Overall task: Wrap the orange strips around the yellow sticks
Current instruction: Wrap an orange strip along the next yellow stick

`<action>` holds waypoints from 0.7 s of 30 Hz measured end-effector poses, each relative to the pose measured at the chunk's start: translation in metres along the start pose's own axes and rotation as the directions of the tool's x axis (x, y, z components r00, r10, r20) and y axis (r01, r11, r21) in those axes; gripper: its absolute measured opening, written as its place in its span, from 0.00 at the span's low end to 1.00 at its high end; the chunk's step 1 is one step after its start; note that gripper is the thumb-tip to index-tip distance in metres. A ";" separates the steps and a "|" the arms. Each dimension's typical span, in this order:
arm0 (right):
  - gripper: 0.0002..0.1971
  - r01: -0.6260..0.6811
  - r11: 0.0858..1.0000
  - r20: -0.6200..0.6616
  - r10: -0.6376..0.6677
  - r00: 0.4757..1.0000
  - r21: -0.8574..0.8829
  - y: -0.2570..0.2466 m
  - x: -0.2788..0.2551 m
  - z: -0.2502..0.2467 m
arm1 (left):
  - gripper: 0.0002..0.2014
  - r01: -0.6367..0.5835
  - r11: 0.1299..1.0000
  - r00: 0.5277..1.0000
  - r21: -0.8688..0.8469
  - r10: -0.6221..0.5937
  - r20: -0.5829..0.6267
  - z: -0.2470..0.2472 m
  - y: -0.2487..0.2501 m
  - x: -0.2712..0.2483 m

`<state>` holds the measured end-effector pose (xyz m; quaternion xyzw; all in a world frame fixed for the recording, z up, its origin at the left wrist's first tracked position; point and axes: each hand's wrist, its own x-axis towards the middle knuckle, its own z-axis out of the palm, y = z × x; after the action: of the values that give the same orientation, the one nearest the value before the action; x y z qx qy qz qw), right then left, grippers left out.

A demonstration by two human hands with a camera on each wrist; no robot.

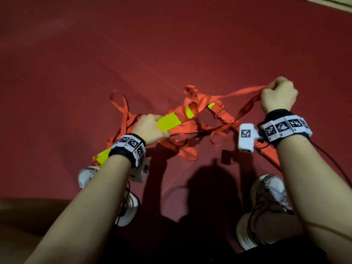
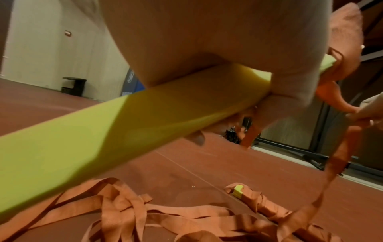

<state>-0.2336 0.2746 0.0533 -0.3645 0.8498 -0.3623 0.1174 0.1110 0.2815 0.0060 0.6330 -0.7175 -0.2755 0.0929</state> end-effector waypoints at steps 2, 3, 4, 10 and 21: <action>0.13 0.002 1.000 0.049 0.000 0.999 -0.026 0.003 0.003 0.000 | 0.18 -0.037 0.999 0.996 0.000 0.037 -0.083 -0.001 -0.001 -0.001; 0.13 0.041 0.997 0.129 -0.032 0.991 -0.071 0.004 0.004 0.001 | 0.19 -0.053 0.999 0.991 0.001 0.053 -0.122 -0.002 0.000 0.000; 0.15 0.107 0.986 0.248 -0.073 0.966 -0.126 0.002 0.002 0.003 | 0.18 -0.066 0.998 0.986 0.009 0.066 -0.150 -0.004 0.003 0.000; 0.29 0.450 0.827 0.604 -0.556 0.571 0.336 -0.047 -0.057 0.023 | 0.23 -0.174 0.982 0.980 0.075 0.180 -0.079 0.004 0.024 -0.001; 0.15 0.691 0.692 0.711 -0.593 0.377 0.210 -0.069 -0.108 0.042 | 0.23 -0.156 0.975 0.987 0.155 0.160 -0.011 0.025 0.036 -0.004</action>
<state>-0.1012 0.2962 0.0649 -0.7838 0.5370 -0.1471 0.2751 0.0688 0.2935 0.0049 0.5824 -0.7835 -0.2037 0.0735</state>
